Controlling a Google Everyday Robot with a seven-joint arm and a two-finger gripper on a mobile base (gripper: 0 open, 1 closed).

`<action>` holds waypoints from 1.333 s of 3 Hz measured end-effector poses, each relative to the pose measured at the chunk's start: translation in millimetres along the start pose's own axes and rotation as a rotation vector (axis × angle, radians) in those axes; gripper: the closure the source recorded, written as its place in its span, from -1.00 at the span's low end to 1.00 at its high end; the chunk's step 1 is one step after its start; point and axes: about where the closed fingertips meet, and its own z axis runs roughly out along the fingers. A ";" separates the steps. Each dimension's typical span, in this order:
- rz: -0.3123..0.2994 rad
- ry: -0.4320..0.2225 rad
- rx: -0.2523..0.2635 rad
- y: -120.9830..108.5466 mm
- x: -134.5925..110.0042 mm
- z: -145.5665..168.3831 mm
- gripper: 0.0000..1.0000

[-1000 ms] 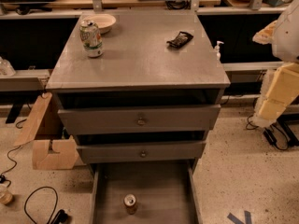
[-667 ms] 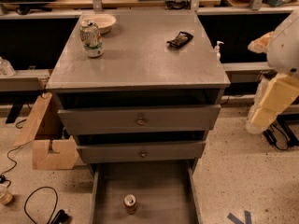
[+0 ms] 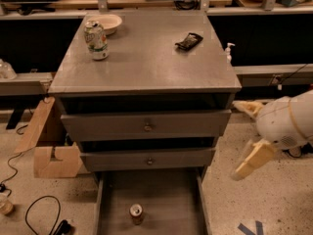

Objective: Pick orange can from bottom drawer and place on counter

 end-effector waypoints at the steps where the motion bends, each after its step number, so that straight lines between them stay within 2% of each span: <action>1: 0.003 -0.240 -0.078 16.5 0.5 52.3 -1.00; 2: -0.032 -0.370 -0.190 40.1 -6.8 88.4 -1.00; 3: -0.031 -0.372 -0.190 40.2 -7.2 92.1 -1.00; 4: -0.005 -0.406 -0.183 44.9 5.4 129.0 -1.00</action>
Offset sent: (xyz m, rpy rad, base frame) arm -0.0255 0.1076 -0.1012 0.4872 0.1422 0.3063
